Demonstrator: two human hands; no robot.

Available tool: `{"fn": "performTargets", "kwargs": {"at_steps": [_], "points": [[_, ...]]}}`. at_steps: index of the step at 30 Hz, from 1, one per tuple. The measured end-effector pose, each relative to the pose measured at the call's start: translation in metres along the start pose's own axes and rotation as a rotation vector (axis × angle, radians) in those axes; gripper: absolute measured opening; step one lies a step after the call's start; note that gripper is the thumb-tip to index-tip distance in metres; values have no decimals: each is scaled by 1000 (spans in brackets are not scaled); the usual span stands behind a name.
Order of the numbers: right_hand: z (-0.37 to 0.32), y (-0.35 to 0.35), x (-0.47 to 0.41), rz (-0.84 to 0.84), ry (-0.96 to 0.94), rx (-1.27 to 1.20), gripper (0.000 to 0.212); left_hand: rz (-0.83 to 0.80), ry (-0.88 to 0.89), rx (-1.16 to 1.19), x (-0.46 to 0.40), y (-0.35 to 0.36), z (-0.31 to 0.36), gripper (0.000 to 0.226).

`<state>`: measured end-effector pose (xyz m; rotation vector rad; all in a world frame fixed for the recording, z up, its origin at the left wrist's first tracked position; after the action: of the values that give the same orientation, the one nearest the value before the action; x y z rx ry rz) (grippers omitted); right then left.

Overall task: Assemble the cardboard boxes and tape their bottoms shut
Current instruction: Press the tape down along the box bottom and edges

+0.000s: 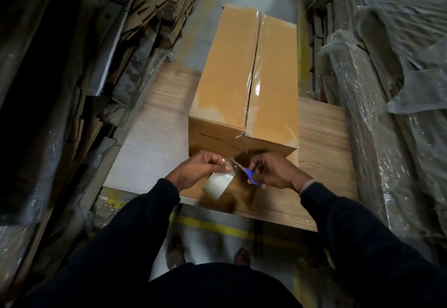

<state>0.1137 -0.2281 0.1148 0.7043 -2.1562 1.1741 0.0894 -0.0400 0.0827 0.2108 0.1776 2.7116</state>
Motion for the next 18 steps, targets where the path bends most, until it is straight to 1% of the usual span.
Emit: {"fn": "performTargets", "kwargs": {"at_steps": [1,3,5,8,11,13,14,16,17,18], "points": [[9,9,-6,0,35,-11,15,8,0,-2,5,-6,1,9],[32,27,-24,59,127,-31,18,26,29,-25,15,-21,8,7],[49,47,-40,136,190,-35,24,38,88,-72,21,-32,23,16],[60,76,-59,248,240,71,26,56,213,-70,25,-41,60,18],[57,94,-62,311,230,151,39,51,358,18,25,-44,111,10],[56,104,-64,282,229,178,45,107,438,125,21,-51,139,22],[56,106,-64,243,242,187,42,155,462,193,17,-56,149,24],[47,105,-59,177,228,215,24,226,502,312,3,-65,161,21],[35,99,-51,183,184,233,15,252,516,360,-7,-68,163,19],[19,88,-39,241,96,257,7,280,518,421,-19,-72,164,16]]}}
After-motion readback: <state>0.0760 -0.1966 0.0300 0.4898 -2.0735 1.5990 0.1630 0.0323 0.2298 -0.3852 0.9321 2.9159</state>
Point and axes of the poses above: each hand's wrist, its own x-axis away from the middle knuckle, its own y-axis out of the palm, z = x × y, the point moved 8 cm from there along -x, towards the middle knuckle, and after that the axes turned 14 degrees about y, right-handed, at the moved point
